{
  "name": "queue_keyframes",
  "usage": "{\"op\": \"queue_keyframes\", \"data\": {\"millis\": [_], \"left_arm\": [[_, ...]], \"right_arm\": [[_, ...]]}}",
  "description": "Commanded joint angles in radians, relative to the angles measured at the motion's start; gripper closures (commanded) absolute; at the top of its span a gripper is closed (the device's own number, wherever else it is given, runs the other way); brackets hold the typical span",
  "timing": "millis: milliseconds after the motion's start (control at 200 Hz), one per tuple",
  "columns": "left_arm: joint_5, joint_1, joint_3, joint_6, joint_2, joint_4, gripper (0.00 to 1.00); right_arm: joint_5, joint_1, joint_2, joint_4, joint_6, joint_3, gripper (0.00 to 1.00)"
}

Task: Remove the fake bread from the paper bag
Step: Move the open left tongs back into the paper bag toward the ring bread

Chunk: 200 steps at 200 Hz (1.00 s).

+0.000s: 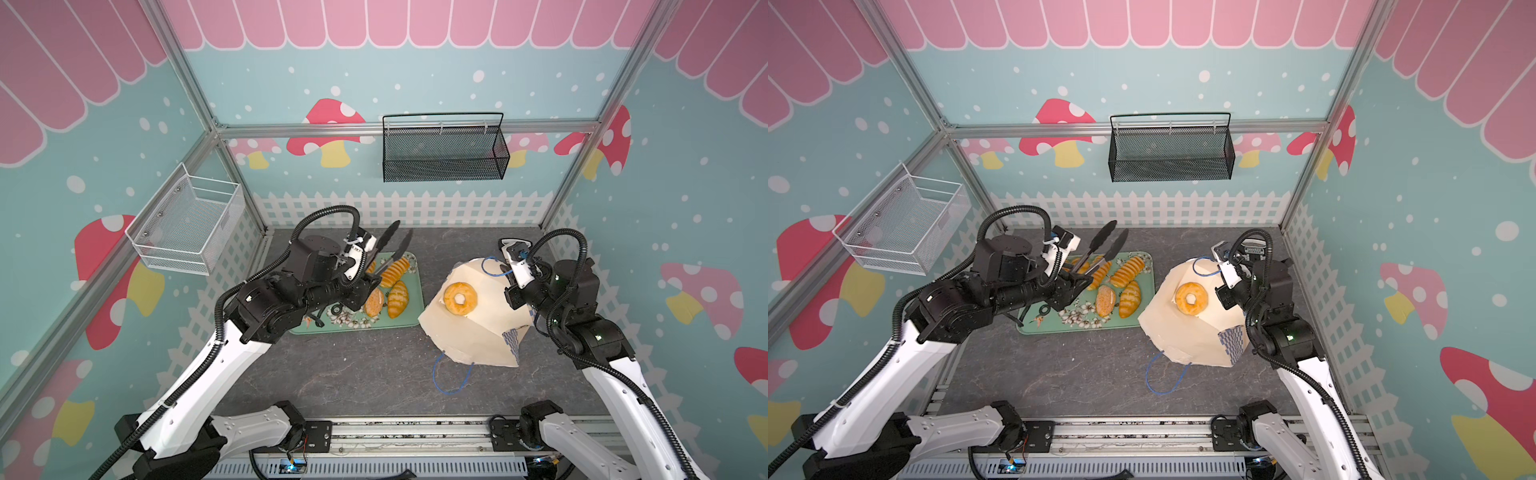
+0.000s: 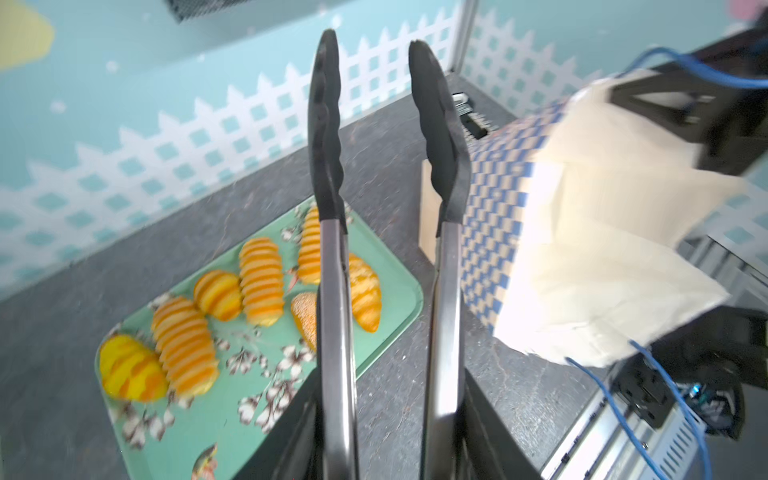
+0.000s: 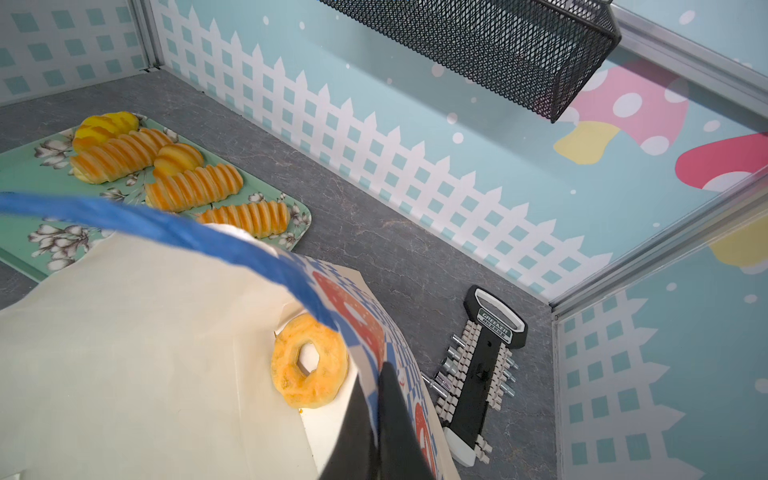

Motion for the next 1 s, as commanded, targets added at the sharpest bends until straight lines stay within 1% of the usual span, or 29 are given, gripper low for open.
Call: {"op": "queue_keyframes", "data": {"millis": [0,85,185,235,285,305,320,365,415,500,615,775,870,881,911,996], "left_arm": [[-0.027,-0.128,0.049,0.147,0.029,-0.021,0.55],[-0.064,-0.241,0.067,0.202,0.061,-0.025,0.55],[-0.176,-0.374,0.076,0.276,0.114,-0.035,0.56],[-0.266,-0.441,0.079,0.322,0.151,-0.053,0.56],[-0.385,-0.497,0.083,0.364,0.191,-0.077,0.56],[-0.427,-0.514,0.087,0.368,0.21,-0.088,0.56],[-0.454,-0.526,0.091,0.408,0.222,-0.097,0.56],[-0.517,-0.552,0.104,0.435,0.267,-0.129,0.56],[-0.561,-0.567,0.125,0.446,0.319,-0.164,0.56],[-0.586,-0.571,0.179,0.435,0.411,-0.223,0.56],[-0.598,-0.57,0.279,0.435,0.539,-0.299,0.56],[-0.61,-0.563,0.469,0.425,0.719,-0.371,0.56],[-0.616,-0.547,0.598,0.392,0.829,-0.445,0.56],[-0.616,-0.545,0.612,0.36,0.842,-0.455,0.56],[-0.614,-0.537,0.648,0.333,0.874,-0.482,0.55],[-0.633,-0.52,0.693,0.285,0.937,-0.51,0.56]], "right_arm": [[0.015,0.005,-0.029,0.059,-0.033,0.009,1.0],[0.031,0.006,-0.031,0.062,-0.039,0.016,1.0],[0.037,0.005,-0.024,0.053,-0.042,0.023,1.0],[0.036,0.005,-0.019,0.049,-0.042,0.021,1.0],[0.035,0.005,-0.016,0.047,-0.043,0.02,1.0],[0.035,0.005,-0.014,0.045,-0.042,0.019,1.0],[0.034,0.005,-0.012,0.044,-0.04,0.02,1.0],[0.032,0.005,-0.011,0.041,-0.04,0.019,1.0],[0.03,0.005,-0.007,0.041,-0.038,0.018,1.0],[0.027,0.005,-0.006,0.042,-0.037,0.016,1.0],[0.027,0.005,-0.008,0.042,-0.032,0.012,1.0],[0.021,0.005,-0.01,0.035,-0.01,0.008,1.0],[0.028,0.005,-0.015,0.026,0.013,0.006,1.0],[0.03,0.005,-0.015,0.026,0.017,0.005,1.0],[0.032,0.005,-0.021,0.026,0.023,0.003,1.0],[0.036,0.005,-0.034,0.027,0.052,-0.007,1.0]]}}
